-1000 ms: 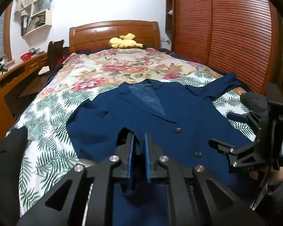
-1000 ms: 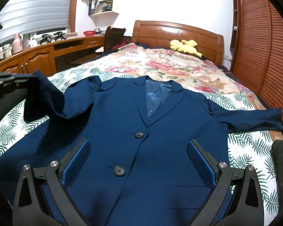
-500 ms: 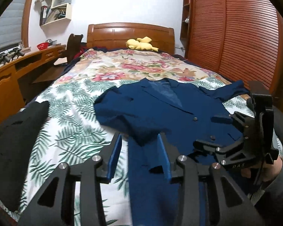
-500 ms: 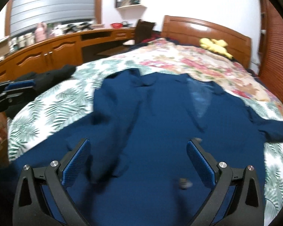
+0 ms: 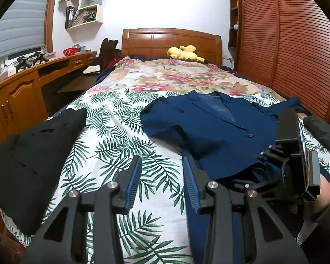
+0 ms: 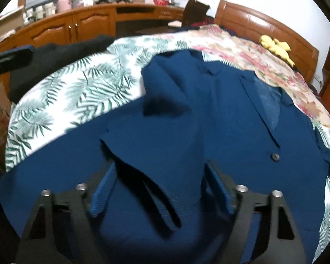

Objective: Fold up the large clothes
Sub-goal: 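Open the left gripper to release the folded sleeve, then grasp the other jacket sleeve near its cuff with the right gripper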

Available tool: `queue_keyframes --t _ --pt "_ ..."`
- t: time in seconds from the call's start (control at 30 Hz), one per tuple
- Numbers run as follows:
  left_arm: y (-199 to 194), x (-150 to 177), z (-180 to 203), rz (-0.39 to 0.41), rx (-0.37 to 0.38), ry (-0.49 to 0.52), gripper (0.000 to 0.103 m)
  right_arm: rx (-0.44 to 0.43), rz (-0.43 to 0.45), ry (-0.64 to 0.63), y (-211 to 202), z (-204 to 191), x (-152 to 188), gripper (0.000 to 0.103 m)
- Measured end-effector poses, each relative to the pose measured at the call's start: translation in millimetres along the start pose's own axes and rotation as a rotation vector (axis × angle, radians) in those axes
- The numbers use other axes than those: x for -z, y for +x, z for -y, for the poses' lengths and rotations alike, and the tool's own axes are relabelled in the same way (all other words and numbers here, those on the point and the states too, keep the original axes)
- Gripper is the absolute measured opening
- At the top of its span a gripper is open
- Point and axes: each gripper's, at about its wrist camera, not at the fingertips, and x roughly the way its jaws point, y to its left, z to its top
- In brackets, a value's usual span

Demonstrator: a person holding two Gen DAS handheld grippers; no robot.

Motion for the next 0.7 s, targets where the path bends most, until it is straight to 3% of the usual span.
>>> queue_keyframes --t 0.07,0.13,0.33,0.7 --pt "-0.4 0.9 0.5 0.004 -0.001 0.008 0.037 0.007 0.010 -0.002 -3.3 0.4 3.3 0.041" --pt "0.1 1.9 3.6 0.008 -0.002 0.022 0.038 0.033 0.036 0.016 -10.4 3.2 3.6 0.009" --pt "6.2 -1.0 15.4 -0.001 0.003 0.011 0.037 -0.003 0.129 0.075 -45.5 20.2 -1.7 0.003" --pt "10.8 -6.3 40.9 0.009 0.021 0.040 0.037 -0.044 0.285 0.097 -114.7 35.6 -1.1 0.002"
